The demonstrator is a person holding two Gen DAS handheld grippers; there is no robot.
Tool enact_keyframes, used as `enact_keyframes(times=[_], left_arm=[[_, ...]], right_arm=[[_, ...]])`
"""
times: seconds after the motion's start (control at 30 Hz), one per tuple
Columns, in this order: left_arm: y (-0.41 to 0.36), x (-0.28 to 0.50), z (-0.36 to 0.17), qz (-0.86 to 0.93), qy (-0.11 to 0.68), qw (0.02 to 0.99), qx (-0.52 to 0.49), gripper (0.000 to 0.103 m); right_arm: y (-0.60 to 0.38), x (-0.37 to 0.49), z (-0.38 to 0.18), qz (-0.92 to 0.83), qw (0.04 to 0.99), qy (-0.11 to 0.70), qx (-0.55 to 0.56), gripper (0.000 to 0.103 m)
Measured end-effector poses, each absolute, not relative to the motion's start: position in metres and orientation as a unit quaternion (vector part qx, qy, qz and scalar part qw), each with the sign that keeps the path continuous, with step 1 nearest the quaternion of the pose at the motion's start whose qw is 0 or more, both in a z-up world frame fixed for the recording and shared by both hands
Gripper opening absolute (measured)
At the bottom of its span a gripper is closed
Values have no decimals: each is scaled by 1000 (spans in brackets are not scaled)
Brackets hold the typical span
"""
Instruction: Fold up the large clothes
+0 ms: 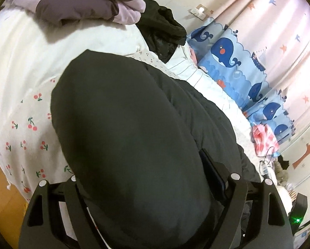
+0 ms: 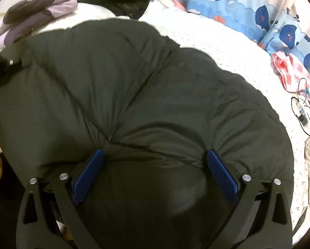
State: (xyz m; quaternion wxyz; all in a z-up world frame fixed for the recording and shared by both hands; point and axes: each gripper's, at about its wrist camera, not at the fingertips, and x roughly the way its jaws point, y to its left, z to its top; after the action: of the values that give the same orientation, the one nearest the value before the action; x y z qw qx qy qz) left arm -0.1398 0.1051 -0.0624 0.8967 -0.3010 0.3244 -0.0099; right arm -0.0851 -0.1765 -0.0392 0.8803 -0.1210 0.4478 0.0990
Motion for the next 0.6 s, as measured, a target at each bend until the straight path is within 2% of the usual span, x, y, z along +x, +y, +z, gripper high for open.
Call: enact_keyframes(times=[0.2,0.6], left_arm=[[119,-137,-73,-24,339,874,-347,85],[132,-140,-84,-56,353,845,-398,87]], right_arm=[[-177,-94,-46,92,893,430,-101,96],[-160,-100,-47,57,893,413,-169,96]])
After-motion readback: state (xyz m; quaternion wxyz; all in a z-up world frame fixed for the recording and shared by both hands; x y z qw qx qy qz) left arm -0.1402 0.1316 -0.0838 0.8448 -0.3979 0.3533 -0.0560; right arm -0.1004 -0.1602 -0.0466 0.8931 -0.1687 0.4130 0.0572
